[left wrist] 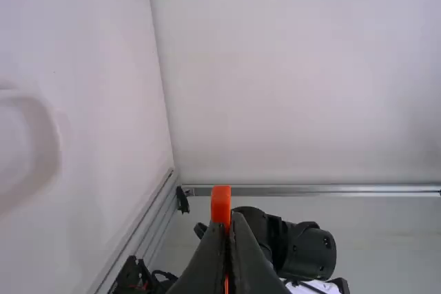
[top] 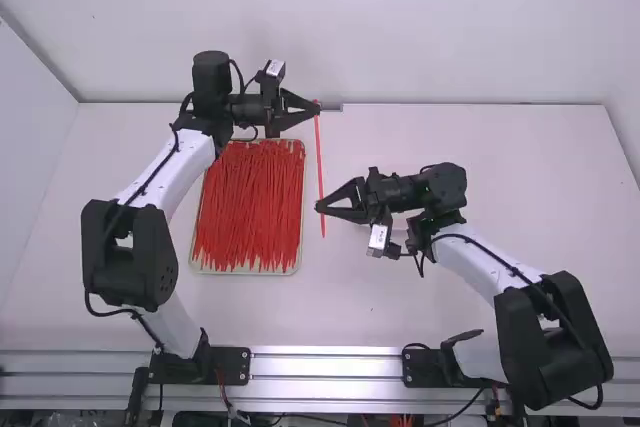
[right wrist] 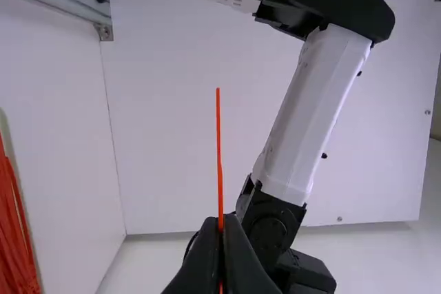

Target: Fasten the cable tie

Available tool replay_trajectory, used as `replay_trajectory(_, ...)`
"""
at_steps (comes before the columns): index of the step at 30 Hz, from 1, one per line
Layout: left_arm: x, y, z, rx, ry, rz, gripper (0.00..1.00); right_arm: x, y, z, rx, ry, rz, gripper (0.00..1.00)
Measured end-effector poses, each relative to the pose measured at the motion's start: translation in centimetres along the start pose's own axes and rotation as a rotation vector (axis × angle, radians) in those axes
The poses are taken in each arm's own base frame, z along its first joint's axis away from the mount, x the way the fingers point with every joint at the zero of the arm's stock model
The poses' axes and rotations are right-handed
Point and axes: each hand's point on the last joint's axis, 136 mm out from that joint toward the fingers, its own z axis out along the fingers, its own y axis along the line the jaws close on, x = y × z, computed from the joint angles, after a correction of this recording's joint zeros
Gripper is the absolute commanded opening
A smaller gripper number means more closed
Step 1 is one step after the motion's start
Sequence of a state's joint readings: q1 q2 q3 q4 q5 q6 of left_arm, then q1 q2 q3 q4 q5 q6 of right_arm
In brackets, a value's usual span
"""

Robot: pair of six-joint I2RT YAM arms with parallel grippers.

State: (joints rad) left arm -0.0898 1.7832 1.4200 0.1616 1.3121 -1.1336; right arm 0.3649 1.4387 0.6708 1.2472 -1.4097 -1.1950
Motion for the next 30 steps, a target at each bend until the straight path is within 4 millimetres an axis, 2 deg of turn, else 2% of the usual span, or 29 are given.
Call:
replay_trajectory(6, -0.07, 0.04, 0.0, -0.002, -0.004, 0.007, 0.02, 0.1, -0.04, 0.0, 0.002, 0.006, 0.0, 0.0)
replay_trajectory(7, -0.07, 0.03, 0.0, -0.002, -0.004, 0.007, 0.02, 0.11, -0.03, -0.01, 0.002, 0.006, 0.001, 0.04)
replay_trajectory(9, -0.06, 0.03, 0.0, -0.002, -0.004, 0.007, 0.02, 0.11, -0.04, -0.01, 0.002, 0.006, 0.002, 0.07)
replay_trajectory(15, -0.06, 0.03, 0.0, -0.002, -0.003, 0.007, 0.02, 0.36, -0.13, -0.01, 0.008, 0.021, -0.001, 0.09)
replay_trajectory(17, -0.06, 0.03, 0.0, -0.002, -0.003, 0.007, 0.02, 0.42, -0.17, -0.01, 0.009, 0.024, 0.0, 0.08)
replay_trajectory(20, 0.09, -0.01, 0.22, -0.001, 0.002, 0.008, 0.02, 0.59, -0.24, -0.02, 0.013, 0.034, -0.002, 0.0)
replay_trajectory(30, 0.19, -0.02, 0.45, -0.002, 0.005, 0.009, 0.02, 0.56, -0.25, -0.02, 0.014, 0.033, 0.022, 0.0)
